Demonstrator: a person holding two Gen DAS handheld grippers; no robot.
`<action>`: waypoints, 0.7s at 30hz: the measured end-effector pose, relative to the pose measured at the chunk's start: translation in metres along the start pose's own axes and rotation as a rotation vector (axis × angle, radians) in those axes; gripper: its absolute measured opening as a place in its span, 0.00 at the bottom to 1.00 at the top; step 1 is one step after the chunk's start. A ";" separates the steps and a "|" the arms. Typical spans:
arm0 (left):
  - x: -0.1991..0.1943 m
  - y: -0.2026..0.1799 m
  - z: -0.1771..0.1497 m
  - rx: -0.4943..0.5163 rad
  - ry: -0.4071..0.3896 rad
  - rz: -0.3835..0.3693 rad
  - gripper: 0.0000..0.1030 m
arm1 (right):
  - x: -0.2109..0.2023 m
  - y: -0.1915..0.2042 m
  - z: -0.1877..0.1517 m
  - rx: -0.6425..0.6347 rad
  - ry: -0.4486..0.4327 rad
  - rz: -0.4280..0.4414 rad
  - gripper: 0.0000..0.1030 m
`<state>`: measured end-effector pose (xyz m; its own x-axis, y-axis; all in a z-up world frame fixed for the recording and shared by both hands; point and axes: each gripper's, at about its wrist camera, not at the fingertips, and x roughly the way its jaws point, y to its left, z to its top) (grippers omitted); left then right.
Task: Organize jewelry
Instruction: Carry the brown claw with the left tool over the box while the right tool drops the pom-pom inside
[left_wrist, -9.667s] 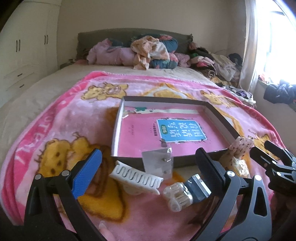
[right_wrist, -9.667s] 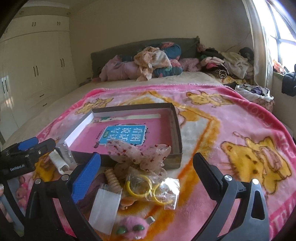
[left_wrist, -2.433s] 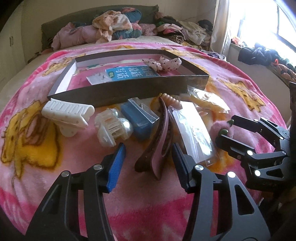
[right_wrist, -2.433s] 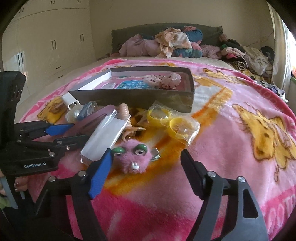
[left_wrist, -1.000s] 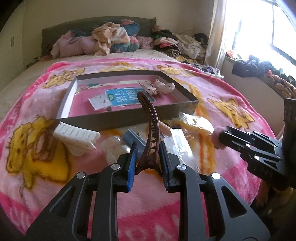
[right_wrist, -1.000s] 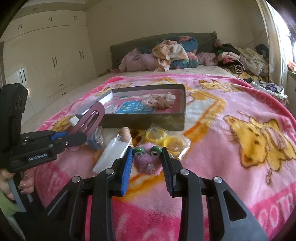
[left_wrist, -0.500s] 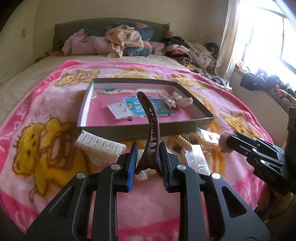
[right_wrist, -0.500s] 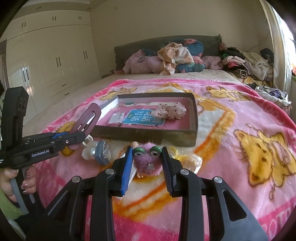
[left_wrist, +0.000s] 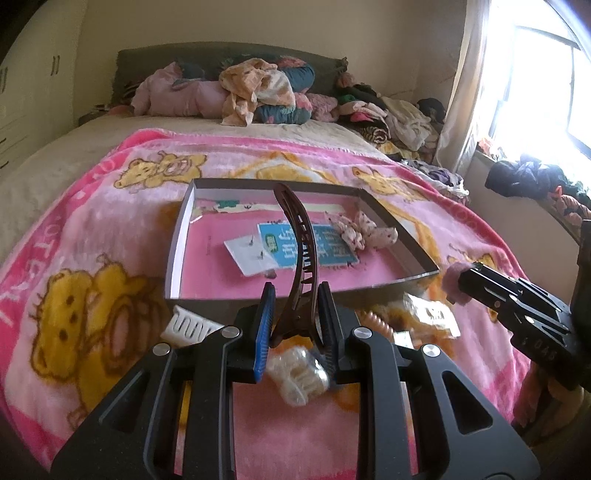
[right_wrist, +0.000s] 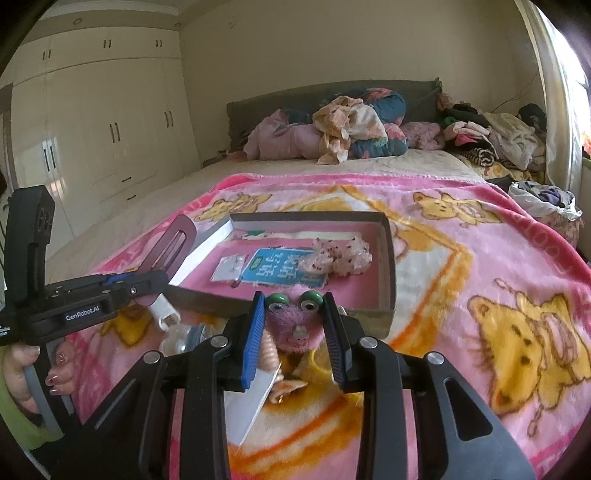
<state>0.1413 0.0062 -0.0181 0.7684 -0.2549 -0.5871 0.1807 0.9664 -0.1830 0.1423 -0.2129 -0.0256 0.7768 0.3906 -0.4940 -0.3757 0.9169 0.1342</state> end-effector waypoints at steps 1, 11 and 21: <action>0.001 0.000 0.002 -0.001 -0.001 0.001 0.16 | 0.001 -0.001 0.002 0.003 -0.002 -0.003 0.29; 0.022 -0.009 0.017 0.004 0.004 -0.005 0.16 | 0.014 -0.014 0.017 0.002 -0.014 -0.016 0.29; 0.043 -0.014 0.030 0.016 0.016 0.000 0.16 | 0.028 -0.026 0.032 0.007 -0.027 -0.024 0.29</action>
<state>0.1902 -0.0175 -0.0165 0.7584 -0.2556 -0.5995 0.1909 0.9667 -0.1707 0.1903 -0.2229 -0.0152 0.7990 0.3706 -0.4736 -0.3536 0.9265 0.1286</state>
